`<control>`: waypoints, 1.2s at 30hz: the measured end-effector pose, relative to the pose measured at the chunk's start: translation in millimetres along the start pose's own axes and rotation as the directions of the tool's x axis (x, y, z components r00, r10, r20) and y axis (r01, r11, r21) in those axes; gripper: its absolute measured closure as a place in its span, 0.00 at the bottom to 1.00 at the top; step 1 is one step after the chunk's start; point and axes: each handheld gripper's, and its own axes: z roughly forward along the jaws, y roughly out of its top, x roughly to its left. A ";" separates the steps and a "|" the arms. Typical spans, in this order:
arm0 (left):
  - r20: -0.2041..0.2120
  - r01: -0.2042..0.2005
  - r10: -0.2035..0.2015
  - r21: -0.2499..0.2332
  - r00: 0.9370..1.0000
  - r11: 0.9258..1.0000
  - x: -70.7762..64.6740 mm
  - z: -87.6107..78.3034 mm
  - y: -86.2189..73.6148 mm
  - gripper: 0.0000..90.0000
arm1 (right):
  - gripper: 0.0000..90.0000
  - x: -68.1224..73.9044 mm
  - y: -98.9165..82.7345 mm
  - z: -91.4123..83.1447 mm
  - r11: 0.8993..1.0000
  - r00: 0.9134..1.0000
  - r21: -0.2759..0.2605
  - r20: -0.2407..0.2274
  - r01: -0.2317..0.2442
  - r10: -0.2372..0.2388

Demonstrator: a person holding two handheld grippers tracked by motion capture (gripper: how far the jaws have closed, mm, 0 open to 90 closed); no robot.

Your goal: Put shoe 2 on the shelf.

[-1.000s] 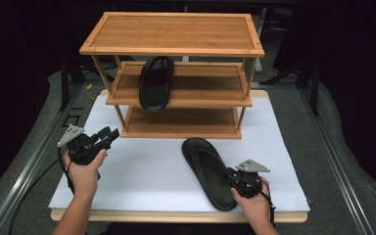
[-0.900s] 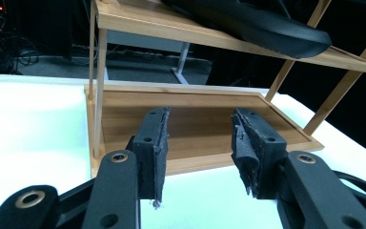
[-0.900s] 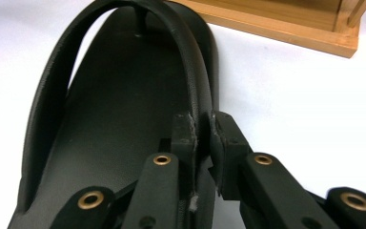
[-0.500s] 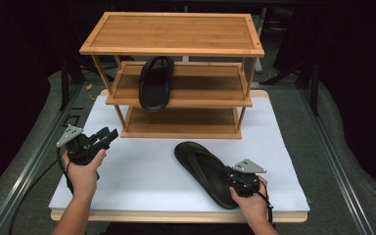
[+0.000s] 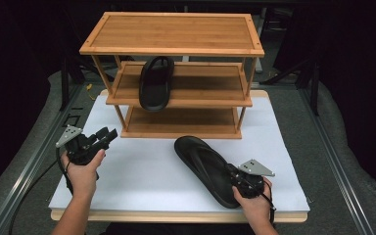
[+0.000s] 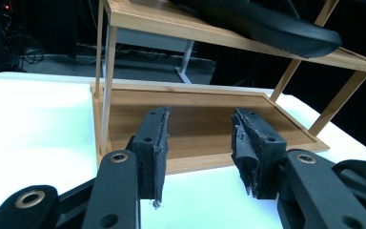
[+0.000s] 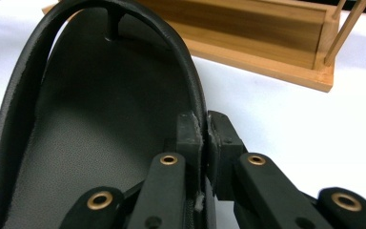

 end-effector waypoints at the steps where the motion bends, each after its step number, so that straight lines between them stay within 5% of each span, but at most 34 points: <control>1: -0.001 0.001 -0.001 0.001 1.000 1.000 0.0 -0.1 -0.3 0.63 | 0.94 -0.1 0.4 -1.2 1.000 1.000 -0.005 0.000 -0.004 0.004; 26: -0.007 0.008 -0.008 0.000 1.000 1.000 1.8 -1.4 -0.8 0.62 | 0.94 -12.7 27.6 -35.3 0.993 0.999 -0.114 0.009 -0.035 0.037; 36: -0.013 0.012 -0.012 -0.003 1.000 1.000 2.8 -2.4 -0.9 0.62 | 0.94 -10.1 45.4 -50.0 0.989 1.000 -0.150 -0.010 -0.011 0.010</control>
